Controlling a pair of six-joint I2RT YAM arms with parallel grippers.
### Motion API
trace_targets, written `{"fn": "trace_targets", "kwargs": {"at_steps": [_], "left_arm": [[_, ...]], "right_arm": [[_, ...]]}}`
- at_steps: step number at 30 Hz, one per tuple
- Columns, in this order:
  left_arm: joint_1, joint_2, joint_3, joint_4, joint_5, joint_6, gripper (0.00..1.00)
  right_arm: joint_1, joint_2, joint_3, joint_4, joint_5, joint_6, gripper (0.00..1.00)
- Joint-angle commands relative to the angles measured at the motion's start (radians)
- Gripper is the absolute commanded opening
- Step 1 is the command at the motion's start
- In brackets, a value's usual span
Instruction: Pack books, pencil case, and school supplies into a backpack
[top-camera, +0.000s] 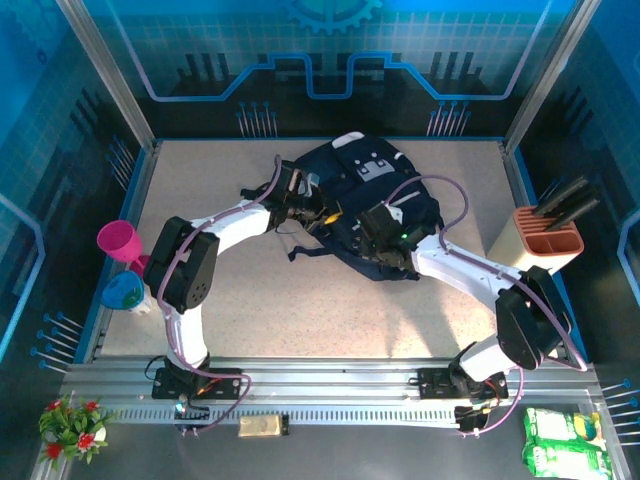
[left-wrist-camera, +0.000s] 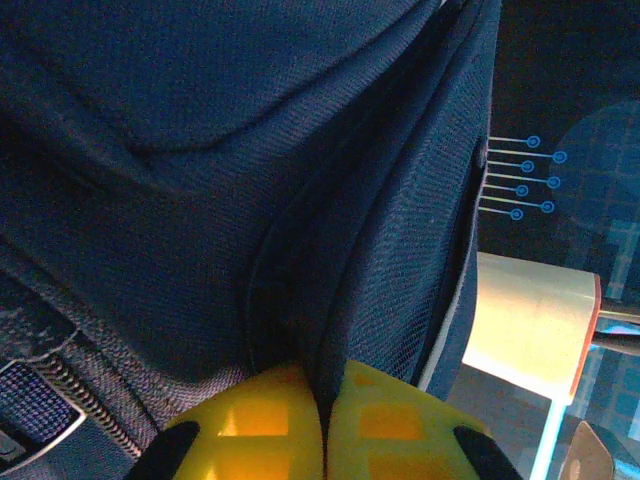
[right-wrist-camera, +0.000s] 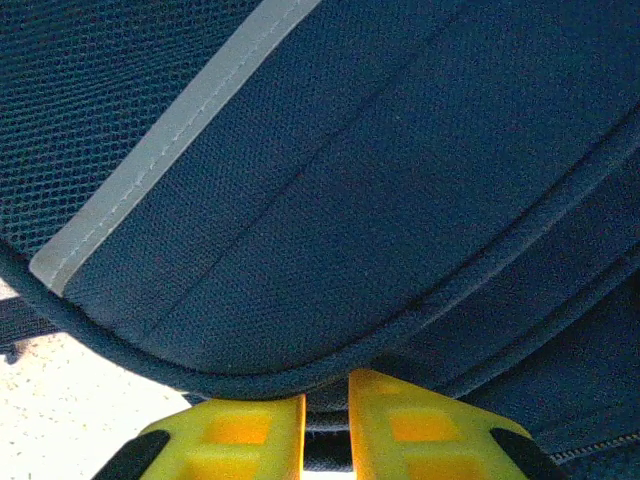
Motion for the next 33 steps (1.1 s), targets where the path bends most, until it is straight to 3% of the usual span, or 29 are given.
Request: {"fn": "trace_targets", "kwargs": {"at_steps": [1,9,17,29,33], "left_arm": [[0.015,-0.037,0.04,0.002,0.027,0.025,0.01],[0.021,-0.041,0.043,-0.001,0.033,0.026,0.01],[0.024,-0.045,0.045,-0.006,0.034,0.027,0.01],[0.026,-0.052,0.046,-0.008,0.042,0.026,0.01],[0.027,-0.049,0.051,-0.01,0.045,0.027,0.01]], "right_arm": [[-0.017,0.012,0.022,-0.012,0.024,-0.066,0.23],[-0.004,-0.076,-0.034,0.038,0.032,-0.164,0.43],[-0.008,-0.099,-0.073,0.121,-0.098,-0.279,0.49],[-0.017,-0.008,-0.013,0.106,-0.158,-0.314,0.49],[-0.017,-0.006,-0.017,0.124,-0.185,-0.31,0.4]]}}
